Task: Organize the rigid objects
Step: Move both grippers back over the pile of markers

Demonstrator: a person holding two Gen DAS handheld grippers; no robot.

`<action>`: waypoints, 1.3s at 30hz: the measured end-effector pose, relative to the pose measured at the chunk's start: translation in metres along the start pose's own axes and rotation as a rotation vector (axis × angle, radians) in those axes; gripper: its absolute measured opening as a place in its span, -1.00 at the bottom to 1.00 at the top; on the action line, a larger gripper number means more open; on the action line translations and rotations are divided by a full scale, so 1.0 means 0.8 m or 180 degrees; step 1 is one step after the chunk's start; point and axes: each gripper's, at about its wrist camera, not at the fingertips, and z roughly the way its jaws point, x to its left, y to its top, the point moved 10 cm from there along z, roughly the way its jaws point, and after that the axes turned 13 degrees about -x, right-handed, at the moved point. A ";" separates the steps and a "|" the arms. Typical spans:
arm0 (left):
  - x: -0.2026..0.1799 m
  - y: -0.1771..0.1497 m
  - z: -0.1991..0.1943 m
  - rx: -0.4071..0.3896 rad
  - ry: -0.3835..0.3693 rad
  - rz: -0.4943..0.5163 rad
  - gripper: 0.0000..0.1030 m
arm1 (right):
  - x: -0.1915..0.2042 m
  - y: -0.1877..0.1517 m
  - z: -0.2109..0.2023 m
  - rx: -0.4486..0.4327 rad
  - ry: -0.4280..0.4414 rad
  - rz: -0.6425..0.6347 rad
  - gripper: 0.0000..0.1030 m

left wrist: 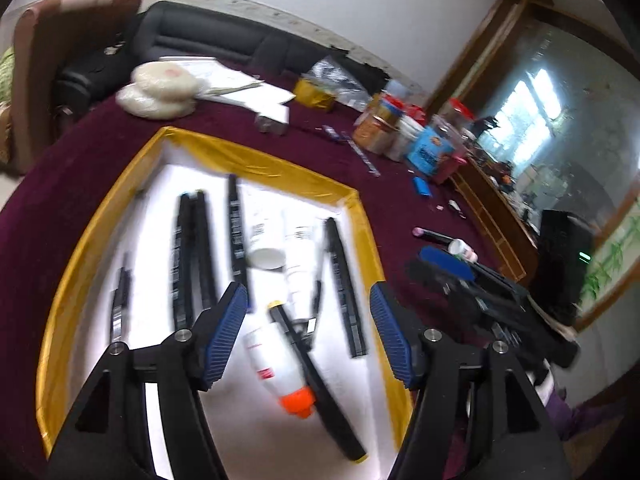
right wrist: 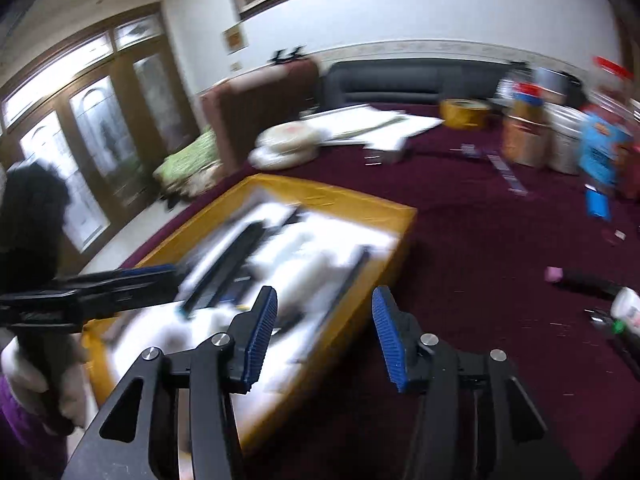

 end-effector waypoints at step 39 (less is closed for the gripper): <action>-0.125 0.003 -0.031 -0.0053 -0.0460 0.0306 0.36 | -0.178 0.025 -0.103 -0.0498 -0.1133 0.0070 0.01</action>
